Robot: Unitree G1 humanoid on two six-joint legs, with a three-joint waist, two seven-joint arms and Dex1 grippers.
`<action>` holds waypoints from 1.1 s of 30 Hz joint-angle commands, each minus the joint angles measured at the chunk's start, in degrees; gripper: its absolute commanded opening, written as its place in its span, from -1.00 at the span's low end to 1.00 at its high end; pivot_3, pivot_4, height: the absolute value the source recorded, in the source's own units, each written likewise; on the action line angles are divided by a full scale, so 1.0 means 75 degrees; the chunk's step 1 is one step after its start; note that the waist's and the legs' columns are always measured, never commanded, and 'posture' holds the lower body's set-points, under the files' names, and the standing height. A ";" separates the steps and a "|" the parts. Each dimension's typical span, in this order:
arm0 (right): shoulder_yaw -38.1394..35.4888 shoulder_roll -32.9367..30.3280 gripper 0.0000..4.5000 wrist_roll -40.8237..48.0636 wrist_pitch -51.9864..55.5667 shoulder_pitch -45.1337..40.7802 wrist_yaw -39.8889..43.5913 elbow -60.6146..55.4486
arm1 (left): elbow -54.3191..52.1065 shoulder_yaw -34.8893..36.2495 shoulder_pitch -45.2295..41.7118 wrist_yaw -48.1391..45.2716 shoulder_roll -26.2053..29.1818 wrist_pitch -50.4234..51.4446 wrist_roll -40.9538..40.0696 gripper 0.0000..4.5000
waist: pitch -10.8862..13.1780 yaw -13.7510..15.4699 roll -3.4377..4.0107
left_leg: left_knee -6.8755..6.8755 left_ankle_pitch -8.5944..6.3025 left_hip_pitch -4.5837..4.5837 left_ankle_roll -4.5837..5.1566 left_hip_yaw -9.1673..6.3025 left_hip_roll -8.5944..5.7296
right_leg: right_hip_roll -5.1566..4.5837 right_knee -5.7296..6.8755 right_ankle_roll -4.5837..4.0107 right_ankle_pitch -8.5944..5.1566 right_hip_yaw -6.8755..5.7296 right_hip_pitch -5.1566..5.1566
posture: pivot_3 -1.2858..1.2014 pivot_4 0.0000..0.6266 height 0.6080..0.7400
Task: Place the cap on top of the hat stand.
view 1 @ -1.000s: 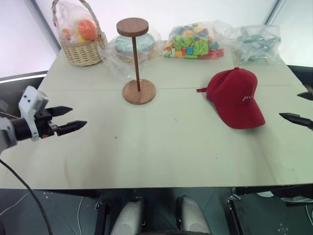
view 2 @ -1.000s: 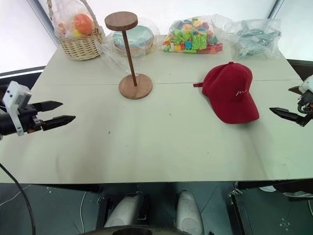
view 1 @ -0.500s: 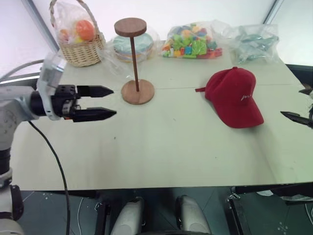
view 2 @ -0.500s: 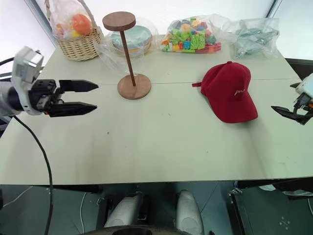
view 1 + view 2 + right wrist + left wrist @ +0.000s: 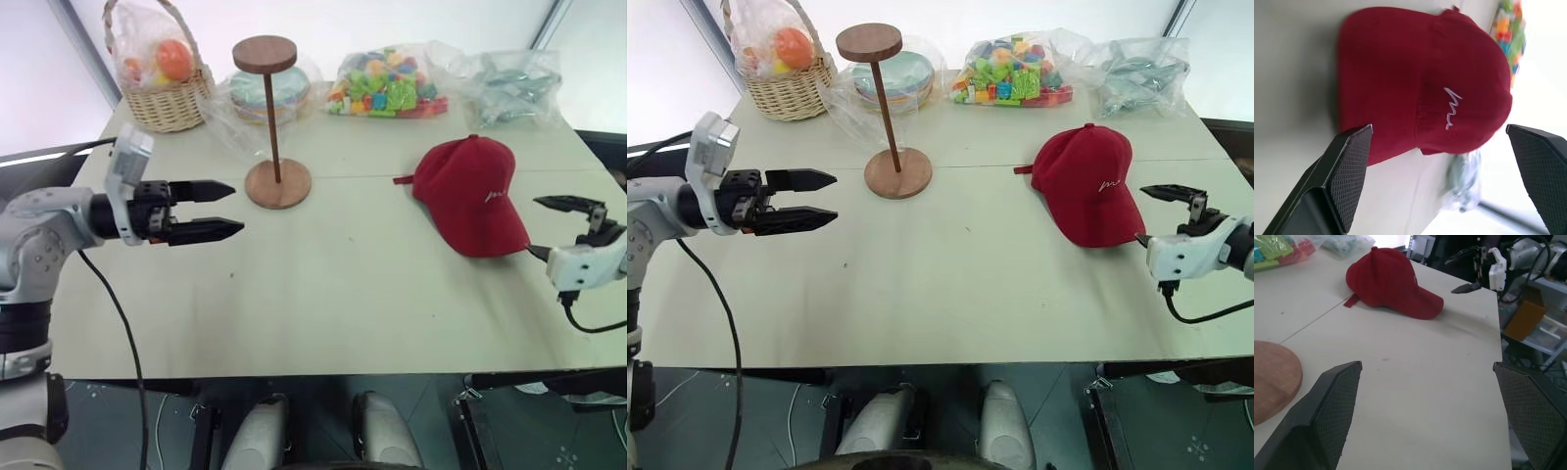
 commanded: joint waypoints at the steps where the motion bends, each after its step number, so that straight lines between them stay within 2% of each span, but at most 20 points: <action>1: 0.0447 -0.0400 0.98 -0.1342 -0.0760 -0.0355 -0.1725 0.0624 | -0.0307 0.0149 0.0021 0.0158 -0.0012 -0.0074 -0.0030 1.00 | 0.0000 -0.0007 0.0000 | 0.0000 0.0001 0.0001 -0.0001 -0.0001 0.0000 | 0.0001 0.0001 0.0000 0.0000 0.0001 0.0000 | 0.03 -0.52 1.00; 7: 0.1803 -0.0464 0.98 -0.3400 -0.0683 -0.1202 -0.4508 0.1186 | -0.0548 0.0333 0.0311 0.0425 -0.0016 -0.0015 -0.0104 1.00 | 0.0000 -0.0029 0.0000 | -0.0006 0.0003 0.0008 -0.0005 0.0003 0.0001 | 0.0007 0.0001 -0.0001 -0.0001 0.0008 0.0002 | 0.03 -0.52 1.00; 12: 0.3410 0.0088 0.98 -0.4899 -0.0351 -0.2446 -0.6228 0.1832 | -0.0789 0.0405 0.0417 0.0679 -0.0020 0.0095 -0.0202 1.00 | 0.0000 -0.0036 -0.0001 | -0.0009 0.0005 0.0016 -0.0008 0.0008 0.0002 | 0.0009 0.0001 -0.0002 -0.0001 0.0014 0.0006 | 0.03 -0.52 1.00; 19: 0.5121 0.0717 0.98 -0.5951 0.0177 -0.3747 -0.7670 0.3059 | -0.1113 0.0731 0.0631 0.0967 0.0160 0.0358 -0.0420 1.00 | 0.0001 -0.0034 -0.0002 | -0.0017 0.0007 0.0025 -0.0012 0.0009 0.0002 | 0.0010 -0.0001 -0.0002 -0.0001 0.0017 0.0015 | 0.03 -0.52 1.00; 28: 0.6726 0.1351 0.98 -0.6776 0.1155 -0.4441 -0.9545 0.3840 | -0.1387 0.0979 0.0858 0.1290 0.0275 0.0556 -0.0623 1.00 | -0.0011 -0.0136 -0.0024 | -0.0019 0.0010 0.0063 -0.0018 0.0008 0.0005 | 0.0015 0.0000 -0.0003 -0.0001 0.0020 0.0052 | 0.03 -0.52 1.00; 31: 0.7093 0.1526 0.61 -0.6896 0.1410 -0.4531 -1.0133 0.3827 | -0.1361 0.0973 0.0829 0.1311 0.0293 0.0561 -0.0615 1.00 | -0.0019 -0.0164 -0.0038 | -0.0021 0.0011 0.0064 -0.0021 0.0003 0.0005 | 0.0017 0.0003 -0.0003 -0.0002 0.0020 0.0052 | 0.03 -0.52 1.00; 33: 0.7259 0.1674 0.15 -0.6891 0.1584 -0.4609 -1.0268 0.3948 | -0.1315 0.0952 0.0803 0.1306 0.0310 0.0538 -0.0592 1.00 | -0.0034 -0.0180 -0.0064 | -0.0024 0.0012 0.0064 -0.0021 0.0001 0.0005 | 0.0018 0.0002 -0.0003 -0.0002 0.0020 0.0052 | 0.03 -0.52 1.00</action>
